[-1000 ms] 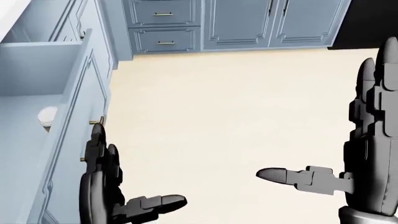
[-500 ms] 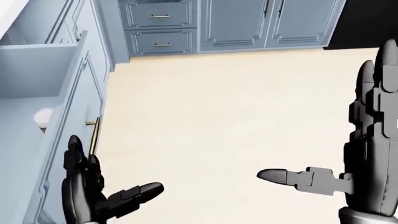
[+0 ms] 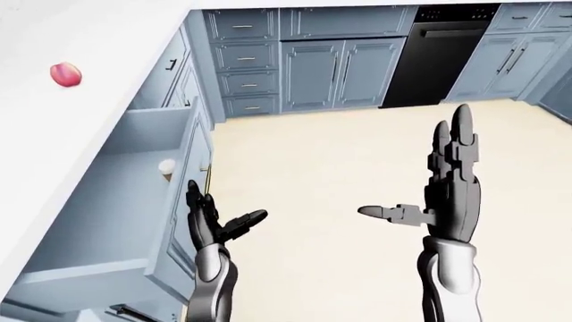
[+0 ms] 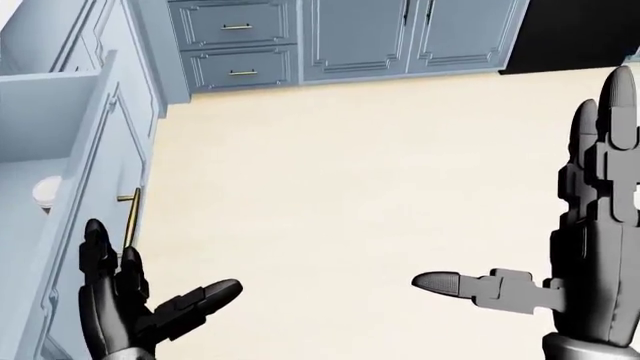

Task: Close the right drawer.

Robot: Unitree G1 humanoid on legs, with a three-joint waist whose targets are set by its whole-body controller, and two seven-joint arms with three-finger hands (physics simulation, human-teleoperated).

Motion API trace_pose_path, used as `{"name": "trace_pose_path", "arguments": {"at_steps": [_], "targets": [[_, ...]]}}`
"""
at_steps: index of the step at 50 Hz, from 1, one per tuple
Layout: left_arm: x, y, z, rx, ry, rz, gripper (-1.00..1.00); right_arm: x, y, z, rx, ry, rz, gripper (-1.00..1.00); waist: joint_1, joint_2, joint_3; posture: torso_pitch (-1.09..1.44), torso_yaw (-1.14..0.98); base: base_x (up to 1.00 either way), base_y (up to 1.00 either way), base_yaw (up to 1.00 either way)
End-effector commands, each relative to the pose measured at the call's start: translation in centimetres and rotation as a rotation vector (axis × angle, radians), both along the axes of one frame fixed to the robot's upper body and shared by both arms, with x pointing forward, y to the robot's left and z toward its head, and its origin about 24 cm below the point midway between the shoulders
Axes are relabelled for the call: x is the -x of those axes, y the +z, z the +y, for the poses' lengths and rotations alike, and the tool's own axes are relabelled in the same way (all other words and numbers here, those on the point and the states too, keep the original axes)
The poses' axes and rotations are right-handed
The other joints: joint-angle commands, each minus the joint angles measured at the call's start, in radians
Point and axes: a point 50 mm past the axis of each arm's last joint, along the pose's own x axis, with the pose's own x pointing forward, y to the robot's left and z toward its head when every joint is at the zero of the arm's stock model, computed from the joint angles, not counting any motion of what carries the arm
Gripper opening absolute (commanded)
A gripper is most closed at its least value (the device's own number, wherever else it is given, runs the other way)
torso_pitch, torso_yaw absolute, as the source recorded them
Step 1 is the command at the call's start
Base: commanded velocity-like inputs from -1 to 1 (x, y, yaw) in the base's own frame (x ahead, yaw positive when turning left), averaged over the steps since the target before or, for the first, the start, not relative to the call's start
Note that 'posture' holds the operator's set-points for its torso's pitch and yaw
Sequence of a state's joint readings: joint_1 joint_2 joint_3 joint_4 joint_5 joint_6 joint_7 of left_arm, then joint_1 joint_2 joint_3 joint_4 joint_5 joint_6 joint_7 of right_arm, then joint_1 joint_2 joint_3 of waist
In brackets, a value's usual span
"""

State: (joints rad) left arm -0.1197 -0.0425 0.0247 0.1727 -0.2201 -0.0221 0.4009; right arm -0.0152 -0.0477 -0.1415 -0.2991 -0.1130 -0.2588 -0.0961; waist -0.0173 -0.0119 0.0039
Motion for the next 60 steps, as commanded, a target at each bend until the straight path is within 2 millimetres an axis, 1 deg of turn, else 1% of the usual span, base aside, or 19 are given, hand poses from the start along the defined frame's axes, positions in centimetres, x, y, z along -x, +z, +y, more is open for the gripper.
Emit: {"name": "trace_pose_path", "arguments": {"at_steps": [1,14,27,39,46,58,60], "targets": [[-0.2,1.0,1.7,-0.016,0.09,-0.041,1.0,0.3,1.4,0.1,0.013,0.005,-0.082,1.0,0.006,-0.003,-0.013,0.0,0.0,0.0,0.0,0.0],[-0.4,0.8,3.0,0.014,0.14,-0.025,1.0,0.2,1.2,0.1,0.012,0.008,-0.075,1.0,0.003,-0.001,-0.011,0.0,0.0,0.0,0.0,0.0],[-0.5,0.6,3.8,0.024,0.175,-0.017,1.0,0.2,1.3,0.2,0.012,0.007,-0.072,1.0,0.001,0.003,-0.012,0.0,0.0,0.0,0.0,0.0],[-0.4,0.8,6.0,0.059,0.255,-0.017,1.0,0.1,1.2,0.3,0.017,0.009,-0.065,1.0,0.0,0.007,-0.012,0.0,0.0,0.0,0.0,0.0],[-0.3,1.1,6.6,0.066,0.28,-0.022,1.0,0.1,1.1,0.3,0.017,0.009,-0.064,1.0,-0.001,0.01,-0.014,0.0,0.0,0.0,0.0,0.0],[-0.4,0.9,7.7,0.086,0.321,-0.018,1.0,0.0,0.9,0.3,0.016,0.01,-0.062,1.0,0.002,0.014,-0.016,0.0,0.0,0.0,0.0,0.0],[-0.4,1.2,8.0,0.088,0.332,-0.023,1.0,0.0,0.9,0.3,0.016,0.011,-0.061,1.0,0.003,0.015,-0.017,0.0,0.0,0.0,0.0,0.0]]}}
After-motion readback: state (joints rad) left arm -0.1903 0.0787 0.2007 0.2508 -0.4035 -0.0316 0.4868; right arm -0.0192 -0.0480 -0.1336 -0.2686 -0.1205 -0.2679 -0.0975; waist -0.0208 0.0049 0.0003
